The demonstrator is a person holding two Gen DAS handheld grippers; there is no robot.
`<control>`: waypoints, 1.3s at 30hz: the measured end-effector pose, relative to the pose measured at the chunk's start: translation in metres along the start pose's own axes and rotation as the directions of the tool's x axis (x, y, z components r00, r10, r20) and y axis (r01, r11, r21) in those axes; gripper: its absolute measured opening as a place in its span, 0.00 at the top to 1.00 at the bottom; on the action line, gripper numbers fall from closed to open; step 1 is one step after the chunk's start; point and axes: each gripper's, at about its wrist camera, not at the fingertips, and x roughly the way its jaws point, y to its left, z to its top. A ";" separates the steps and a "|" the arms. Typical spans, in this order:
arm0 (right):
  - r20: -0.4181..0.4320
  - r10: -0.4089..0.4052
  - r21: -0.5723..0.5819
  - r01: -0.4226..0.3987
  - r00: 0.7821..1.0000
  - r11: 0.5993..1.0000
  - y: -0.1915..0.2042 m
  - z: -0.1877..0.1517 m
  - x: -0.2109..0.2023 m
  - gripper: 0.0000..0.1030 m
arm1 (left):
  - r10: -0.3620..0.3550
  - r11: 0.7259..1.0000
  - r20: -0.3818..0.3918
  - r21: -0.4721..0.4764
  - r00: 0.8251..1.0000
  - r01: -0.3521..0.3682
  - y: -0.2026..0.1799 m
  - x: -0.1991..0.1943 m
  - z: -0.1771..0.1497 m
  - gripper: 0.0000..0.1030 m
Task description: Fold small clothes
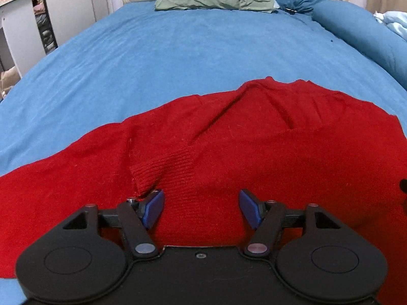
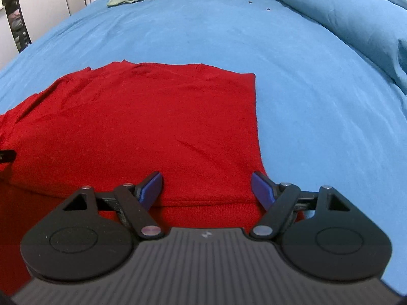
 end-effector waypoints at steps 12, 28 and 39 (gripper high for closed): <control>0.060 0.095 -0.099 -0.089 0.994 0.991 0.057 0.058 -0.111 0.00 | 0.037 0.969 0.034 -0.247 0.999 -0.027 0.071 -0.110 0.013 0.00; -0.048 0.281 0.014 -0.280 0.959 0.960 0.254 0.035 -0.098 0.00 | 0.248 0.743 -0.068 -0.627 0.966 -0.234 0.326 -0.132 -0.080 0.09; -0.051 0.268 -0.058 -0.271 0.962 0.961 0.272 0.013 -0.095 0.00 | 0.315 0.679 -0.021 -0.693 0.949 -0.241 0.364 -0.097 -0.095 0.51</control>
